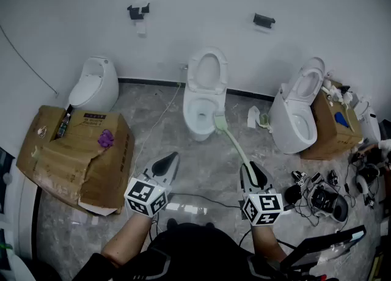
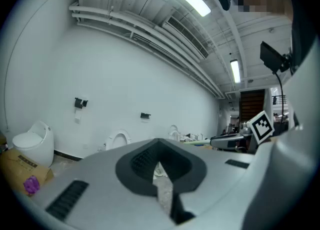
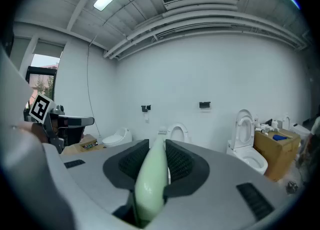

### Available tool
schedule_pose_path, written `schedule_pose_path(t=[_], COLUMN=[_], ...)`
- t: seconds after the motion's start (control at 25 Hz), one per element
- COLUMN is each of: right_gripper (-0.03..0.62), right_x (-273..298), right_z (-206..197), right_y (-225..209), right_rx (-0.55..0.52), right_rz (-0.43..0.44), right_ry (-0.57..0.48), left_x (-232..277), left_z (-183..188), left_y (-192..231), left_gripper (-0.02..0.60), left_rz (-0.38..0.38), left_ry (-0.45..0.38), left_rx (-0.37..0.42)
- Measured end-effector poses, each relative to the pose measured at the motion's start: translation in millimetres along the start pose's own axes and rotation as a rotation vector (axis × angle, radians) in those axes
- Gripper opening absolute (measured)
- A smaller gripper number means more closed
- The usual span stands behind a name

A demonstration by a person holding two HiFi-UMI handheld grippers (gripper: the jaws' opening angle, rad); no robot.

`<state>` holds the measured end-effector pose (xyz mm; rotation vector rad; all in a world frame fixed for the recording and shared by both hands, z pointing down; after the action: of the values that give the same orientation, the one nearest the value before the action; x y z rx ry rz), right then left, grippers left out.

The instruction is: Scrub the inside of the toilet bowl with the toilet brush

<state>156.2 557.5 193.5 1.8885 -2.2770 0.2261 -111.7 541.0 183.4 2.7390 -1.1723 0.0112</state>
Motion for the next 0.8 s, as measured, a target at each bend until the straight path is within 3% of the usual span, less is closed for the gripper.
schedule_pose_path(t=[0.8], right_gripper=[0.110], right_x=[-4], right_z=[2], right_y=[41], right_rx=[0.060], right_rz=[-0.024], right_ry=[-0.003], left_x=[-33], left_z=[-1], left_y=[18], left_gripper=[0.009], left_rz=[-0.092], left_ry=[0.027], left_rx=[-0.020])
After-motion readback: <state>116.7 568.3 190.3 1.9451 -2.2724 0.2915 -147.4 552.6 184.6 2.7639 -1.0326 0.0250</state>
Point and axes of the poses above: the fingertips, and each gripper's own axes: x forward along the fingers, y to its left, z out of its top, the point moved 5 cm from there along -x, backward along the fingers, and after that the axes turned 9 degrees about -z, right-handed, at the moved point
